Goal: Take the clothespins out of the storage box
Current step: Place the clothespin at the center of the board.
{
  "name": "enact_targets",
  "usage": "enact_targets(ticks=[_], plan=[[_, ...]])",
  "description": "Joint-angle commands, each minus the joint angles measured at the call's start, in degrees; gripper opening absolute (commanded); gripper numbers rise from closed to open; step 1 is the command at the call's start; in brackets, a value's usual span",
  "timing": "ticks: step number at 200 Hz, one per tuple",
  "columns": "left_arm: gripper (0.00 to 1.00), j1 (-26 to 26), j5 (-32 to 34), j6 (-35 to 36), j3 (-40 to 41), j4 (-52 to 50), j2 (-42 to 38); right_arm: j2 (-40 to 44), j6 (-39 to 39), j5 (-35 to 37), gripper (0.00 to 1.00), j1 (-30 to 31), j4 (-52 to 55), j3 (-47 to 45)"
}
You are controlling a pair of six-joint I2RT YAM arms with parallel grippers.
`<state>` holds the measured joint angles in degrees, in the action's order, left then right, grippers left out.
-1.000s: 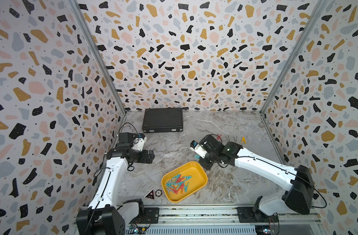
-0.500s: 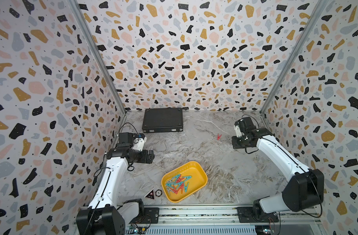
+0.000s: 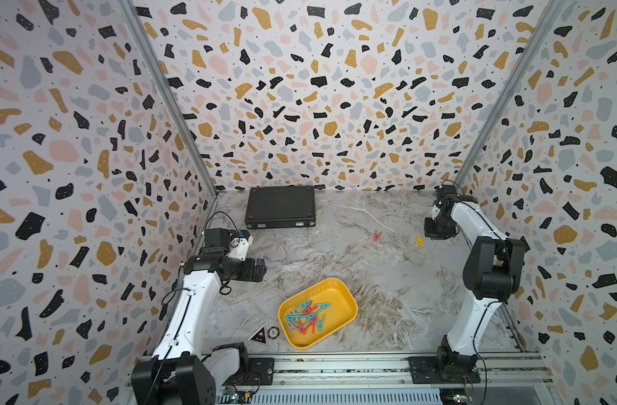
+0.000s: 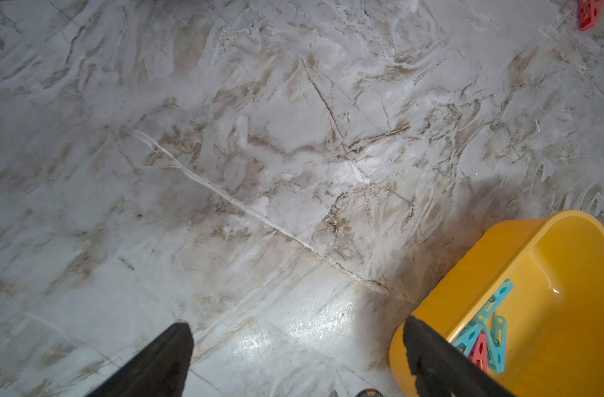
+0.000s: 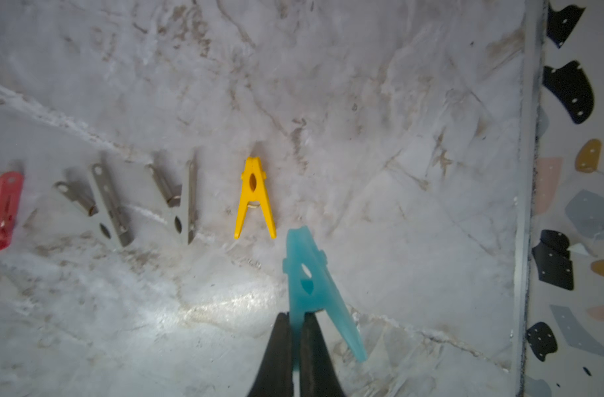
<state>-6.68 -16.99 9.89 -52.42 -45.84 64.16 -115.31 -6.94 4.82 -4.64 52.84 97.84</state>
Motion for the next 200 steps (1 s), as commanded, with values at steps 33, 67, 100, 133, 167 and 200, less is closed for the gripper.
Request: enact_targets(ticks=[33, 67, 100, 133, 167, 200], plan=[[1.00, -0.3, -0.7, 0.7, 0.0, 0.5, -0.1, -8.4, 2.8, 3.2, 0.00, -2.4, 5.1, 7.2], [1.00, -0.3, -0.7, 0.8, -0.2, 0.3, 0.0, -11.7, 2.4, 5.6, 0.00, -2.5, 5.2, 10.7], [1.00, -0.2, -0.8, 0.7, -0.1, 0.3, -0.4, -16.1, 2.9, 3.0, 0.00, -2.5, 6.6, 14.5], [1.00, -0.2, -0.8, 0.7, -0.1, 0.2, -0.3, -18.9, 3.1, 2.2, 0.00, -2.5, 7.3, 16.4], [1.00, -0.3, -0.8, 0.7, -0.2, 0.3, -0.1, -18.3, 2.6, 1.7, 0.08, -2.5, 8.1, 16.3], [1.00, -0.3, -0.8, 0.8, -0.3, 0.3, -0.1, -15.6, 1.7, 0.5, 0.22, -2.2, 8.0, 14.8]])
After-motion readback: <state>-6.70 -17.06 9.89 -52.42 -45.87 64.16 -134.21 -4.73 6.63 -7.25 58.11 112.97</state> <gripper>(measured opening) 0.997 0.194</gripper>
